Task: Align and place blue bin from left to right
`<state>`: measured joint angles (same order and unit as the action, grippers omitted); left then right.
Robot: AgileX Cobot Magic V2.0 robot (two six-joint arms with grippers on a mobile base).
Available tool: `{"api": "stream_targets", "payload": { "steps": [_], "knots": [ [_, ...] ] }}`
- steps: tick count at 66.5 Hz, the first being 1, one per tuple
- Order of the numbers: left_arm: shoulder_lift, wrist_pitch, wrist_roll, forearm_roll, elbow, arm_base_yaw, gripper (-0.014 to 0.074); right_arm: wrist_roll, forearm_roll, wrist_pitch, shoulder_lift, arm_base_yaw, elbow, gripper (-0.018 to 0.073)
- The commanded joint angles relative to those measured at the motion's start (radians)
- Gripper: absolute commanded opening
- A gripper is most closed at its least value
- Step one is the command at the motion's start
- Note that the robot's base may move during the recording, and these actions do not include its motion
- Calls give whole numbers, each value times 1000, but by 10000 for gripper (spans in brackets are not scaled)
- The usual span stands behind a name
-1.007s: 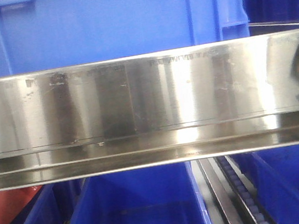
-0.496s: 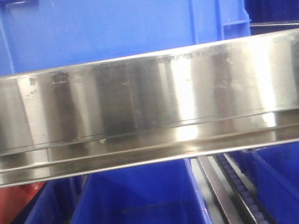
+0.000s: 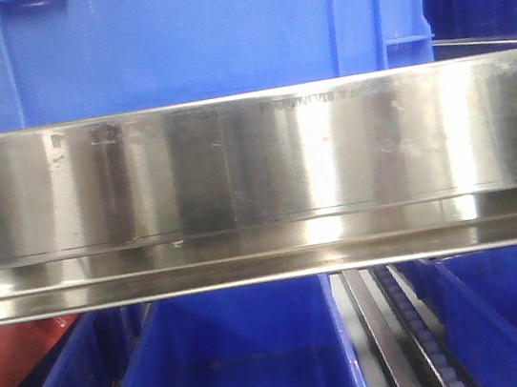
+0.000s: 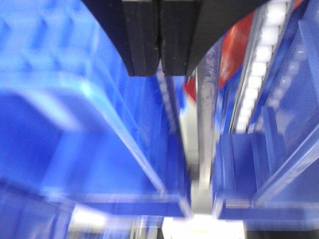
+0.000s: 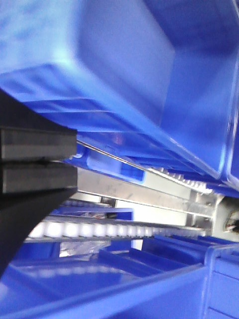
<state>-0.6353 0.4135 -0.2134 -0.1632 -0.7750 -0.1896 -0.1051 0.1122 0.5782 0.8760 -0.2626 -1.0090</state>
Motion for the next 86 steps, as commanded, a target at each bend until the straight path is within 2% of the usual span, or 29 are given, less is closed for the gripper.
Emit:
{"api": "stream_targets", "payload": {
  "steps": [1,18,27,39,81,86],
  "knots": [
    [72,-81,-10,3,83,-2,-111,13,16,-131,-94,2,151,-68],
    [200,-87,-10,3,237,-2,-111,15,45,-330,-388,2,512,-68],
    [209,-81,-10,3,247,-2,-111,15,45,-345,-514,2,594,-68],
    [209,-81,-10,3,247,-2,-111,15,45,-358,-586,2,612,-68],
    [209,-83,-10,3,247,-2,-111,15,45,-379,-586,2,612,-68],
    [226,-80,-3,48,247,1,-111,15,45,-379,-586,2,612,-68]
  ]
}}
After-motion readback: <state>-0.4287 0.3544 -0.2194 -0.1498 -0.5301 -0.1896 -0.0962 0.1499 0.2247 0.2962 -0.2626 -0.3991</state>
